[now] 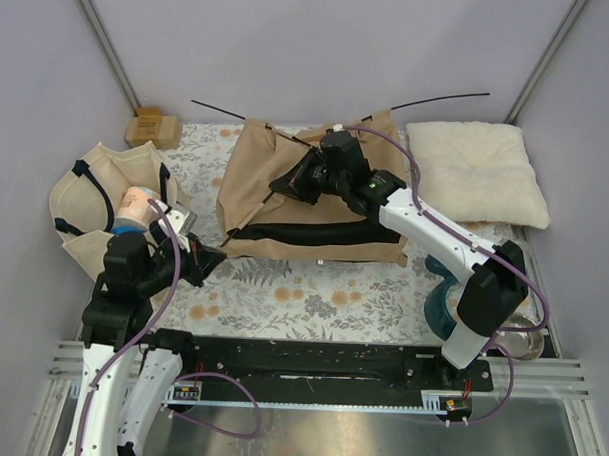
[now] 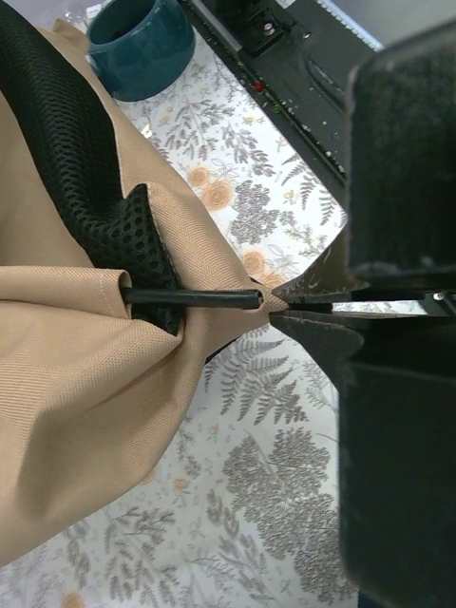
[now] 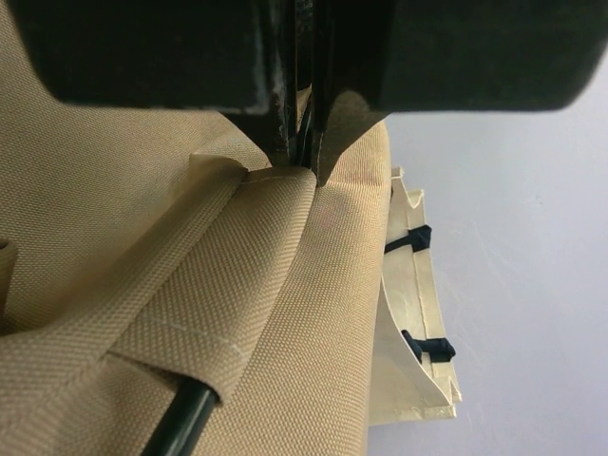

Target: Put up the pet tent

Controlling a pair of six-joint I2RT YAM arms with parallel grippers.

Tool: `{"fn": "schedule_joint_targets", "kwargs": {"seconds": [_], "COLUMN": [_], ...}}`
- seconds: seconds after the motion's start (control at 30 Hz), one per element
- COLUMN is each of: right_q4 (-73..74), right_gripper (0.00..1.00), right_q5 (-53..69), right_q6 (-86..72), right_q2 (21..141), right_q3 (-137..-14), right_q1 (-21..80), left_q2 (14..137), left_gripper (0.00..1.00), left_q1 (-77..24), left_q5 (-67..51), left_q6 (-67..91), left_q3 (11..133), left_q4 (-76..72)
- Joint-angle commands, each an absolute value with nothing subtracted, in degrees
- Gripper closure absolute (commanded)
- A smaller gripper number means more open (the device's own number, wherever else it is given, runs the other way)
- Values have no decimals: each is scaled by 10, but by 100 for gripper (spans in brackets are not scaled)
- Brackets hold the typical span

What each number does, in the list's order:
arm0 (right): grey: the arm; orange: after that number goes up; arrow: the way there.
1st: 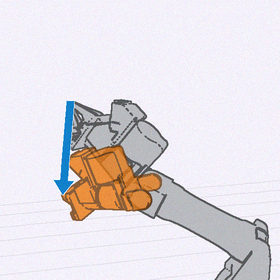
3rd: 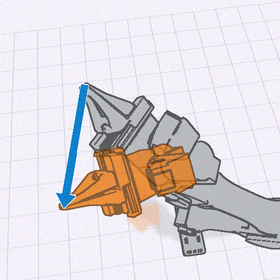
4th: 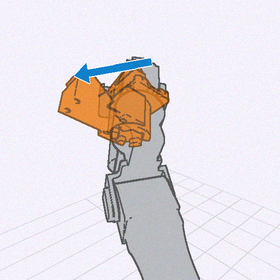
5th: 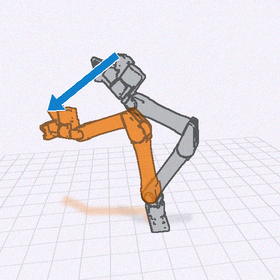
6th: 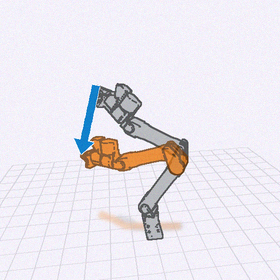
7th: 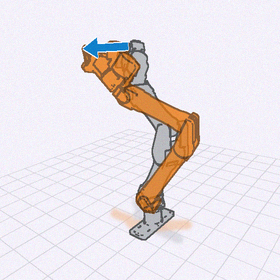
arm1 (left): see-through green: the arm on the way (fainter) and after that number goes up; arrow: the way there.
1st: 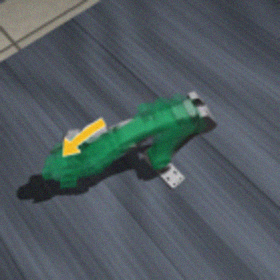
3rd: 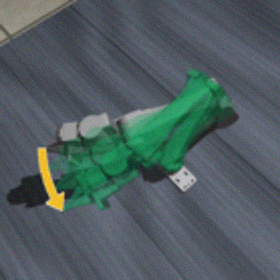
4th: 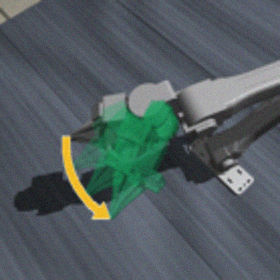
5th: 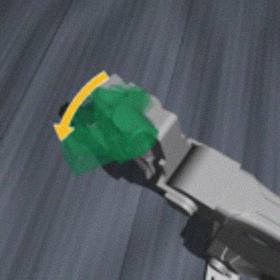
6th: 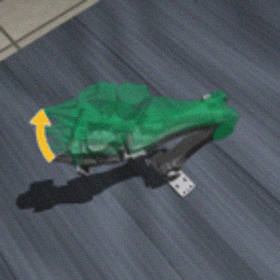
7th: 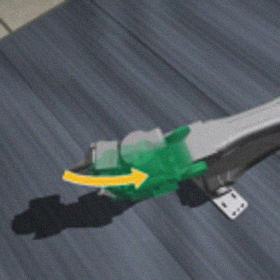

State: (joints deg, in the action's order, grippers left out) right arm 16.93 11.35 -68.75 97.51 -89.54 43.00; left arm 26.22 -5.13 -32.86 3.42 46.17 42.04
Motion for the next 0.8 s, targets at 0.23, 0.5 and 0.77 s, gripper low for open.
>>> {"fn": "schedule_joint_targets", "kwargs": {"seconds": [0.23, 0.5, 0.77], "right_q4": [149, 112, 73], "right_gripper": [100, 100, 100], "right_q5": [40, 39, 101], "right_q6": [-541, -502, -468], "right_q2": [960, 955, 962], "right_q3": [-907, -889, -873], "right_q1": [449, 460, 466], "left_q2": [333, 416, 458], "left_gripper": [100, 100, 100], "left_q1": [-52, -54, -58], "left_q5": [-359, -375, -365], "left_q6": [38, 37, 44], "left_q3": [546, 580, 574], "left_q4": [453, 512, 518]}}
